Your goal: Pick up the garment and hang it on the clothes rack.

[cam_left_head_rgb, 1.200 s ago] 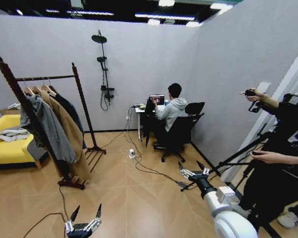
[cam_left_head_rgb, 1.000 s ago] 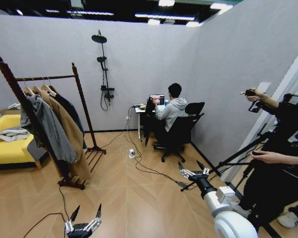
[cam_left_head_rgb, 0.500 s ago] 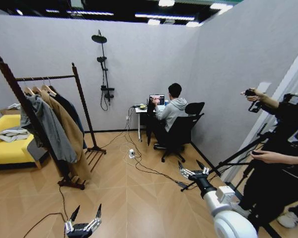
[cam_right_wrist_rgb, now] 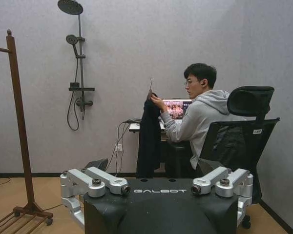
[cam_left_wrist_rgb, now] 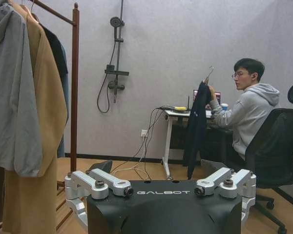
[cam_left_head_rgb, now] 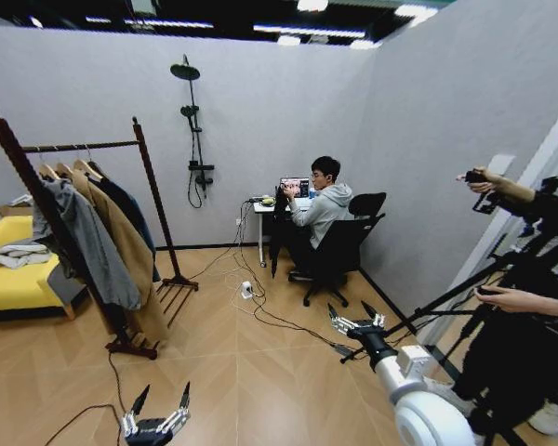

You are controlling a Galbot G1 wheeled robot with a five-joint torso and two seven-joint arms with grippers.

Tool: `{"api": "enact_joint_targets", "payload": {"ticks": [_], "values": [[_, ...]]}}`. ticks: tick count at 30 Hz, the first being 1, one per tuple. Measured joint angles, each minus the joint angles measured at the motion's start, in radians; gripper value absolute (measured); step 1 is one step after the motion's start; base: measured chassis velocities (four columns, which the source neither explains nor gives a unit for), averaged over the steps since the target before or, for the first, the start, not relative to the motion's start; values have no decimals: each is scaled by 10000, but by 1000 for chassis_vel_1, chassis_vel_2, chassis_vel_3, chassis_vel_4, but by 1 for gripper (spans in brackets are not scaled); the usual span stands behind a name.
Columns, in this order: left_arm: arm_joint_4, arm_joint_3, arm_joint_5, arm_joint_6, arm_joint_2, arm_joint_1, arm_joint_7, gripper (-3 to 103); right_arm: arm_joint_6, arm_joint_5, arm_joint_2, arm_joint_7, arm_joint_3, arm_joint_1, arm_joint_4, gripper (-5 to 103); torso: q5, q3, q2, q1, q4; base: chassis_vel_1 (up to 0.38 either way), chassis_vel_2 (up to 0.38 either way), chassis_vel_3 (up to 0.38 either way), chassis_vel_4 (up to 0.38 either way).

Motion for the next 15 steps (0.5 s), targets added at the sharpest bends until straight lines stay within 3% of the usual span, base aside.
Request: {"api": "enact_joint_targets", "payload": {"ticks": [15], "values": [[0, 0, 1, 0, 0, 0, 0, 100, -32, -128, 686, -50, -341, 613, -201, 100, 1, -1, 1, -3, 2, -60, 51, 58, -44]]}}
